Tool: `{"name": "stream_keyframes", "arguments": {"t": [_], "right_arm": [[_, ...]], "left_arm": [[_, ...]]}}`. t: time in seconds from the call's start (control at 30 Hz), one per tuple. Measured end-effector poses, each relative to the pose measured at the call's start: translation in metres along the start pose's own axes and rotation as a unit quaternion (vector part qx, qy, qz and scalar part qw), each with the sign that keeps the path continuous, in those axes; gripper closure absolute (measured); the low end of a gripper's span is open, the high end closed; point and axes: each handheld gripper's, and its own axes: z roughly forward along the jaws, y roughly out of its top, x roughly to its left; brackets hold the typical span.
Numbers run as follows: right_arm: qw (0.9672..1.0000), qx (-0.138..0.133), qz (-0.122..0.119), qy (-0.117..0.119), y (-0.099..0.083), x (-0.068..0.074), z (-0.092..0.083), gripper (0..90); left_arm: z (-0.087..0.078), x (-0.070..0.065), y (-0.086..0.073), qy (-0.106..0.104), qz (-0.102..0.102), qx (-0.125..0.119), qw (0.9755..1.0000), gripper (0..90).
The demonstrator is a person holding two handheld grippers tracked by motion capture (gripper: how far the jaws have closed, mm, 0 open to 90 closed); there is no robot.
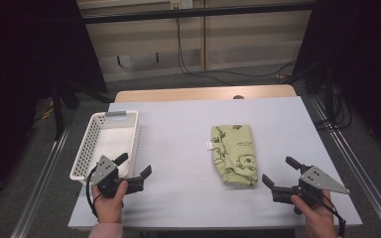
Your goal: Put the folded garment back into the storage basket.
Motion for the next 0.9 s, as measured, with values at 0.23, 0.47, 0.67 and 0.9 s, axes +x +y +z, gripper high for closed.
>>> {"name": "stream_keyframes", "arguments": {"t": [0.23,0.47,0.67,0.9], "right_arm": [[1.0000,0.000,-0.001,-0.001,0.000,0.001,-0.001,0.6],[1.0000,-0.004,0.000,0.003,0.001,0.000,-0.001,0.5],[1.0000,-0.005,0.000,0.004,0.001,0.000,-0.001,0.5],[1.0000,-0.007,-0.003,0.002,0.002,0.000,-0.002,0.5]], "left_arm": [[-0.001,-0.003,0.003,-0.001,-0.001,-0.003,1.0000,2.7],[0.003,-0.012,0.007,-0.016,0.011,-0.001,0.9998,2.6],[0.012,-0.021,0.011,-0.025,0.012,0.012,0.9995,2.4],[0.026,-0.029,0.020,-0.028,0.025,0.011,0.9992,2.4]]}}
